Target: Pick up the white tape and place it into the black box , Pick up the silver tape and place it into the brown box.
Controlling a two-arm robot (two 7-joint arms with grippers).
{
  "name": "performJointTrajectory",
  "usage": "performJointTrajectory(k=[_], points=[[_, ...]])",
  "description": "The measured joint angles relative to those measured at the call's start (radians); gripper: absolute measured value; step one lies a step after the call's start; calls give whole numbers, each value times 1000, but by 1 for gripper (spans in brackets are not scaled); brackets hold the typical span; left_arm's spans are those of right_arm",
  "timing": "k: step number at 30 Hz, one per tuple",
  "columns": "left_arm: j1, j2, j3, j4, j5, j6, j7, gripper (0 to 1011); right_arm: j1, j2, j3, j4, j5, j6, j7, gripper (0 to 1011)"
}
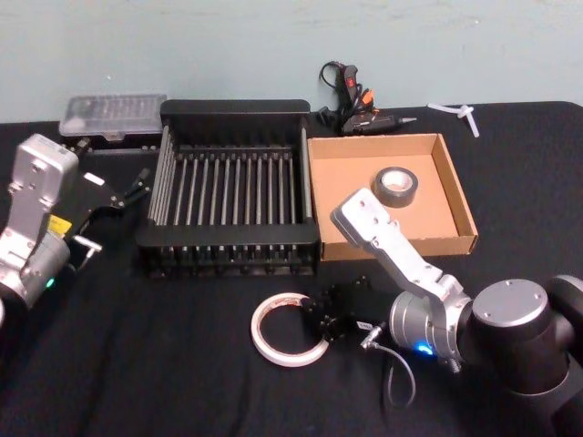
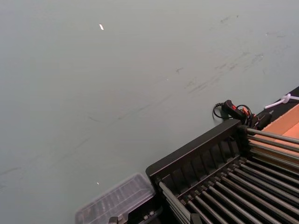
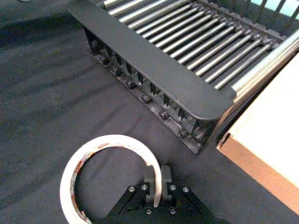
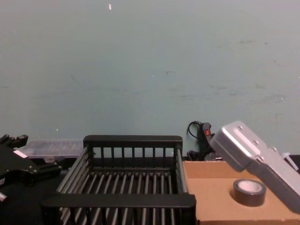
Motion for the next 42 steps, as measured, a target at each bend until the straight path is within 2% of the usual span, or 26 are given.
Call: performJointTrajectory(k=[11, 26, 34, 42], points=[[0, 0, 0, 0, 0, 0, 0, 1002, -5, 22, 13, -43, 25, -21, 14, 97], [0, 0, 0, 0, 0, 0, 0, 1001, -9, 77, 44, -160, 65, -62, 5, 97], [0, 0, 0, 0, 0, 0, 0, 1001, 8, 89, 57, -176, 74, -92, -9, 97], [0, 0, 0, 0, 0, 0, 0, 1001, 43, 86, 65, -161, 67, -137, -32, 97]])
